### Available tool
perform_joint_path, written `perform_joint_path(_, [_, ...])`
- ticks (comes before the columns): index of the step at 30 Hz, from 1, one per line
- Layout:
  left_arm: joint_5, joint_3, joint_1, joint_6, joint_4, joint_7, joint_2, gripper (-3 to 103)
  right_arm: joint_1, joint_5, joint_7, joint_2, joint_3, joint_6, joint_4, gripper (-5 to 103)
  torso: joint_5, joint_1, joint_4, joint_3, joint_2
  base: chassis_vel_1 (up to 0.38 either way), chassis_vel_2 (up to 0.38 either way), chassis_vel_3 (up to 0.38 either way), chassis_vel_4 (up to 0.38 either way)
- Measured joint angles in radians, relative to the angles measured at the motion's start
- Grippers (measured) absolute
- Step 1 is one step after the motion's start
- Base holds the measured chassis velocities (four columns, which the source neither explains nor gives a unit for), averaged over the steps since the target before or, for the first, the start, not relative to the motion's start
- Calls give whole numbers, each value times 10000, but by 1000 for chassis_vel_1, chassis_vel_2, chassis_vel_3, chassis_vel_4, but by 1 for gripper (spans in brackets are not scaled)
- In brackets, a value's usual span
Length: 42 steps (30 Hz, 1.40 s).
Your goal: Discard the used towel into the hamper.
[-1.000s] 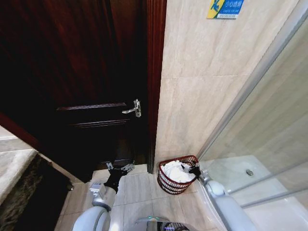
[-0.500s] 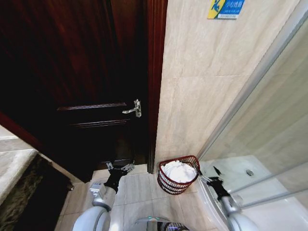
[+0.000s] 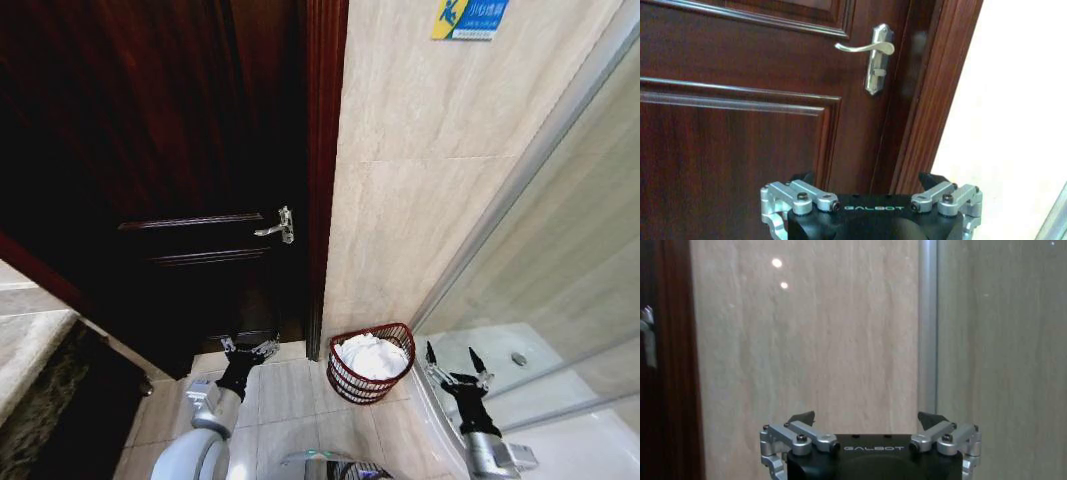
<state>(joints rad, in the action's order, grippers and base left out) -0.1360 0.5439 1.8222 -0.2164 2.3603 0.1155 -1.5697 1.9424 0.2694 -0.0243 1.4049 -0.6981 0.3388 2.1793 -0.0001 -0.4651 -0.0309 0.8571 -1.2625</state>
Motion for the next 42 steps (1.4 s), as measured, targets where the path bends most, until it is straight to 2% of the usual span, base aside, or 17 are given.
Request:
perform_joint_path(10, [0,0,0,0,0,0,-1,100,231,-106,3,128,-94,-257,1235,100,2,0,0,0,0,0,0,0,0])
perform_joint_path(31, [0,0,0,0,0,0,-1,100,272,-149,-168,98,-105,-203,1359,100,1,0,0,1,0,0,0,0,0])
perform_joint_path(35, [0,0,0,0,0,0,-1,100,270,-149,-168,96,-104,-202,1349,100,1,-33,0,33,-67,0,0,0,0])
perform_joint_path(42, [0,0,0,0,0,0,-1,100,267,-148,-168,92,-103,-202,1336,100,1,-197,0,235,-435,0,0,0,0])
